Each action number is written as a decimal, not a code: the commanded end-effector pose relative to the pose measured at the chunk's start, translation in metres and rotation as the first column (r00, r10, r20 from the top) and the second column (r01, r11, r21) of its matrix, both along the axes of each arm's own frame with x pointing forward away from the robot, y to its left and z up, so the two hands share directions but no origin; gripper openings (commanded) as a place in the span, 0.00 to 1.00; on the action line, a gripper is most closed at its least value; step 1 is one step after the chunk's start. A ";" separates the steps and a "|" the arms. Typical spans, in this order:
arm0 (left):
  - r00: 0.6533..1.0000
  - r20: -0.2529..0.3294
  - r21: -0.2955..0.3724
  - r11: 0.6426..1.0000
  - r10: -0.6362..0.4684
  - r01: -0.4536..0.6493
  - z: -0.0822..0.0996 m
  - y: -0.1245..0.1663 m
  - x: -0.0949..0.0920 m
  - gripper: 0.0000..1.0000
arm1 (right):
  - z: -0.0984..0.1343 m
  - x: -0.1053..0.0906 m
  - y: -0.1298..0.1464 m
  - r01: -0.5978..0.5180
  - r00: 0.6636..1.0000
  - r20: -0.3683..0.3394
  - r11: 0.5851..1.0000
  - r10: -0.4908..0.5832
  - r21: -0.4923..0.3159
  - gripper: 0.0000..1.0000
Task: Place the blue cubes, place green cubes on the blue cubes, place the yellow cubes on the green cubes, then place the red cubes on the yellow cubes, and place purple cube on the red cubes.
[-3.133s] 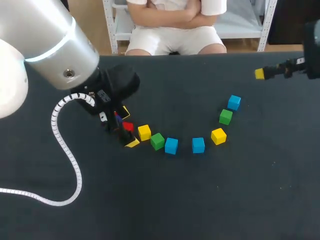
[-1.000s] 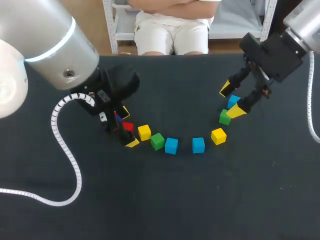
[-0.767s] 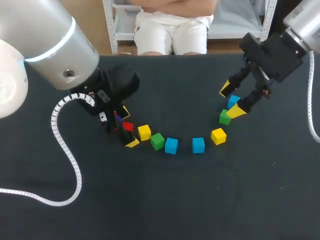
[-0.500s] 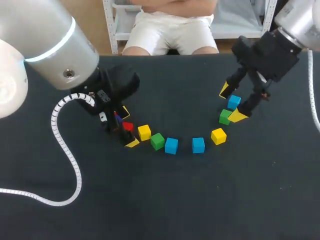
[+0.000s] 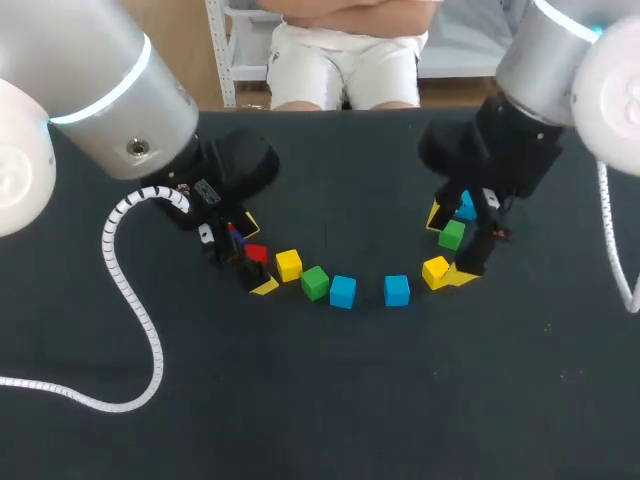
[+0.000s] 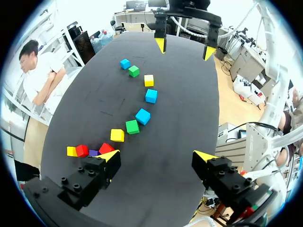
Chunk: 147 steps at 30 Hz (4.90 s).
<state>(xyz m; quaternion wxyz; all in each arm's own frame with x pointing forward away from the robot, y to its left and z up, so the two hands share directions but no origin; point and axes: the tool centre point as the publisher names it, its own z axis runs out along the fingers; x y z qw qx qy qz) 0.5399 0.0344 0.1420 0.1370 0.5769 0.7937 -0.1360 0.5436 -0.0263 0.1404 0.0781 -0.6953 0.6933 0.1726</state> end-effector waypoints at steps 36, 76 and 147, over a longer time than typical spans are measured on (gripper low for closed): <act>1.000 -0.002 0.002 1.000 -0.002 0.002 0.000 0.000 0.001 1.00 | -0.074 -0.004 0.000 -0.001 1.000 0.005 0.997 0.000 0.079 1.00; 1.000 -0.002 0.002 1.000 -0.002 0.002 0.000 0.000 0.001 1.00 | -0.098 0.004 0.014 -0.070 0.997 -0.017 0.998 0.070 0.007 1.00; 1.000 -0.002 0.002 1.000 -0.002 0.002 0.000 0.000 0.001 1.00 | -0.146 0.070 0.027 -0.065 0.998 -0.018 0.994 0.067 0.093 1.00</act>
